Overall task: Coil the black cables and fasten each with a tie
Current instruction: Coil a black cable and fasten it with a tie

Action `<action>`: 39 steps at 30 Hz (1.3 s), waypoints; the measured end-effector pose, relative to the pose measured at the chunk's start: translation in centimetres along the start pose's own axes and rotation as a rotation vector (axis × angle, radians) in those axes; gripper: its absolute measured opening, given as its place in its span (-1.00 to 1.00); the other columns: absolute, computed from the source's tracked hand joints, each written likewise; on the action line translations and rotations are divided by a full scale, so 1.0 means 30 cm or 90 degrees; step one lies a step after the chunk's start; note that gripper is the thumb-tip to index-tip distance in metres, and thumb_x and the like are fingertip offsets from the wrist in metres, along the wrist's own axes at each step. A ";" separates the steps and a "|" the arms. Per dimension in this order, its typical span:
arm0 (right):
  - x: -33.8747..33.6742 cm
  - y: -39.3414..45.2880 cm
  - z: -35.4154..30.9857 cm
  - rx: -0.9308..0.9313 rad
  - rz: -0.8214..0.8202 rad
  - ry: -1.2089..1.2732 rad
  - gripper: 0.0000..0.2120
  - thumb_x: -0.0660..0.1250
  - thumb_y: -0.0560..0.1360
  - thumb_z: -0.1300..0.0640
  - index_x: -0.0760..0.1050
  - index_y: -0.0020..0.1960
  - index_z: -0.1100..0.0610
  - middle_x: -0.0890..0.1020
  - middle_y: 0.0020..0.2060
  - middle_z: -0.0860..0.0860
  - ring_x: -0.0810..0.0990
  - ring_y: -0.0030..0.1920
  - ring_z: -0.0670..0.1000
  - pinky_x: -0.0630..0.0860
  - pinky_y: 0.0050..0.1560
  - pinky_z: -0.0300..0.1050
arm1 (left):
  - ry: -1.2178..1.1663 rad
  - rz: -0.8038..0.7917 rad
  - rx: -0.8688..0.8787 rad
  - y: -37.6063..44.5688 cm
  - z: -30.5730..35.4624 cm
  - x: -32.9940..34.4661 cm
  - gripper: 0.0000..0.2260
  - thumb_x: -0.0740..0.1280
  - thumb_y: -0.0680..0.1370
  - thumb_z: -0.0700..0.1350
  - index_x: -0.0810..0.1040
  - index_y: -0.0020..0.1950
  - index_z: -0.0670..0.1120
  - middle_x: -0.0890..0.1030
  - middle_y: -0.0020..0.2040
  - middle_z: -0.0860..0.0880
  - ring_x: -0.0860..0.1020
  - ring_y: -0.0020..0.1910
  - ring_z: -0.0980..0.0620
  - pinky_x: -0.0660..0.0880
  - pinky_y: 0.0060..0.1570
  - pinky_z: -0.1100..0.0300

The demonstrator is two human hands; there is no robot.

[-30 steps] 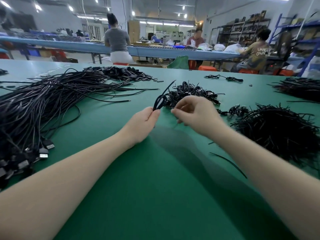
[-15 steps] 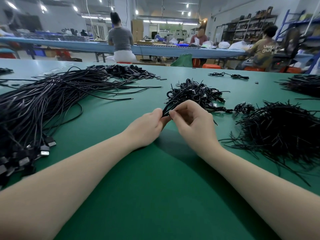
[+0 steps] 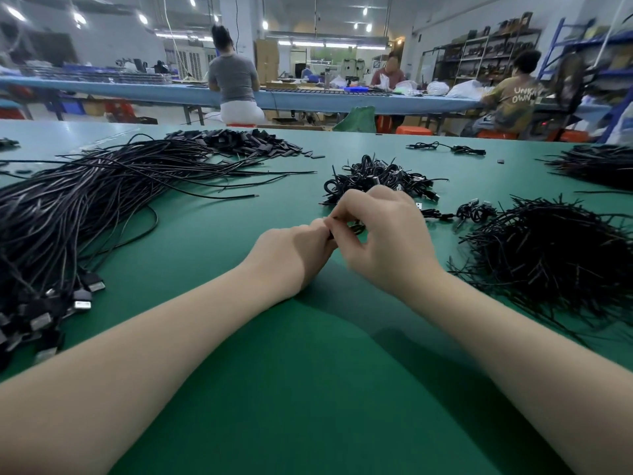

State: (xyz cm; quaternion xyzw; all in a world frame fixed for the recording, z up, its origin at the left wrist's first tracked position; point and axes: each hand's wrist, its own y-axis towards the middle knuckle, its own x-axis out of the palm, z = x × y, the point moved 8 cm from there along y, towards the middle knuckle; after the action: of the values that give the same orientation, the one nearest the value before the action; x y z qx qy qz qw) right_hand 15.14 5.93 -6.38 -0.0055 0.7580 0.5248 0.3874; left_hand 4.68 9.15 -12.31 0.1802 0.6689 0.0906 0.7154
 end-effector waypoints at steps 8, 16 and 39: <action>-0.004 0.055 0.196 0.274 -0.403 0.319 -0.86 0.46 0.43 0.03 0.58 -0.18 0.10 0.70 -0.24 -0.03 0.59 -0.31 -0.17 0.54 -0.25 -0.32 | 0.052 0.207 0.323 -0.093 0.142 -0.114 -0.70 0.20 0.58 0.01 0.48 -0.20 -0.18 0.56 -0.37 -0.10 0.55 -0.42 -0.15 0.38 -0.37 0.10; 0.160 -0.121 0.134 0.631 -0.416 0.993 -0.98 0.32 0.41 0.14 0.50 -0.18 0.08 0.62 -0.37 -0.04 0.66 -0.23 0.00 0.59 -0.20 -0.19 | -0.471 0.227 0.145 -0.105 0.087 -0.158 -0.86 0.17 0.61 -0.05 0.44 -0.05 -0.09 0.56 -0.26 0.12 0.57 -0.28 0.17 0.40 -0.26 0.32; 0.236 -0.144 0.141 0.638 -0.160 0.878 -0.81 0.49 0.35 0.21 0.62 -0.05 0.20 0.63 -0.33 0.02 0.59 -0.35 -0.08 0.59 -0.21 -0.24 | -0.954 0.036 -0.166 -0.031 -0.015 0.007 -0.89 0.19 0.65 -0.11 0.38 -0.08 -0.04 0.45 -0.39 0.10 0.28 -0.48 0.18 0.29 -0.42 0.35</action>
State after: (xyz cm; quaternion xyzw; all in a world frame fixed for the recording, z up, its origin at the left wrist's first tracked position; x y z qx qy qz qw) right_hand 14.43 10.20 -14.64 -0.2354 0.9599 -0.0392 -0.1474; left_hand 4.16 8.43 -12.88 0.1248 -0.0167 0.0408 0.9912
